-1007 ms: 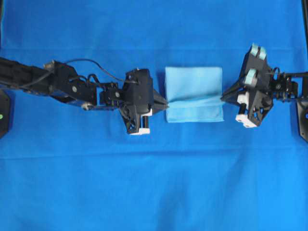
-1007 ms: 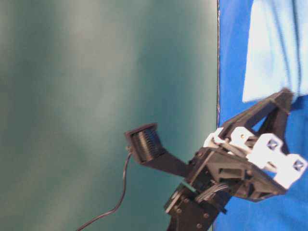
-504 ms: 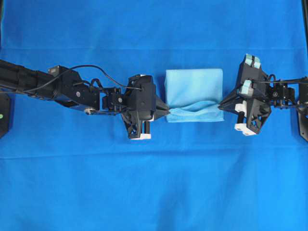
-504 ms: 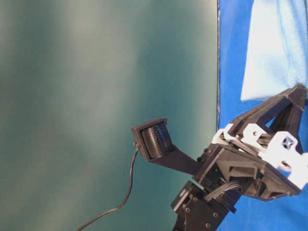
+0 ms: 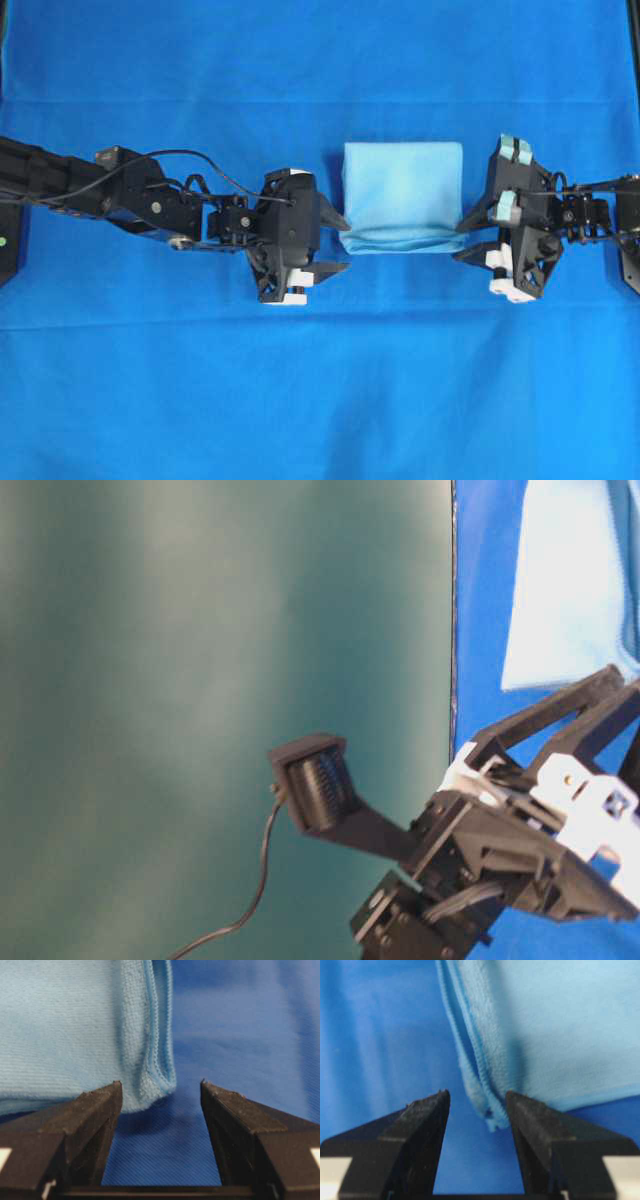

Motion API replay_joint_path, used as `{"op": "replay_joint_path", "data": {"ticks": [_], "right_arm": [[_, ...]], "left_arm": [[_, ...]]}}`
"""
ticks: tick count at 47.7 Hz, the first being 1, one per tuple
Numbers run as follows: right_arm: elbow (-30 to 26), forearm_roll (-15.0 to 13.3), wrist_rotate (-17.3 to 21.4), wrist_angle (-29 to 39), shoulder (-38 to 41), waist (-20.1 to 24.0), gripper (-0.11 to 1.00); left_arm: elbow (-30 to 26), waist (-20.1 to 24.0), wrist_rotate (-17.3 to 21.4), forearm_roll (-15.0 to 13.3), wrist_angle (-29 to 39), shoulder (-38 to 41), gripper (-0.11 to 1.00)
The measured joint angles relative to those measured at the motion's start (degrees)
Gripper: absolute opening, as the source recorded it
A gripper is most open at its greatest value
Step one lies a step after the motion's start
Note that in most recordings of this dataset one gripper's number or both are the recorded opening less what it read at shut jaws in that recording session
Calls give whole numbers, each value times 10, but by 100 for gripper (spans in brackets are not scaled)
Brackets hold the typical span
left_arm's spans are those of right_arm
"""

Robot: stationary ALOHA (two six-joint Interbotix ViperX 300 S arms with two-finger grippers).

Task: Fold a vertical towel.
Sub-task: 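Open both grippers and retract them outward to the sides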

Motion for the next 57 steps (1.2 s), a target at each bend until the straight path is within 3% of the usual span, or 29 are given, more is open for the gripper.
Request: {"op": "replay_joint_path", "data": {"ticks": [16,36,43,57], "right_arm": [[-1,0,14,33,-51,30,52],[-30,-17,13,131,-276,30,52],[-39,-34,11,151,-349,30,52],[-65,-97,11,250,-461,28,52]], "left_arm": [[34,-30,0,0,25,-82,58],[79,-35,0,0,124,-289,58],[98,-35,-4,0,136,-353,58],[171,-36,-10,1,144,-519,58]]}}
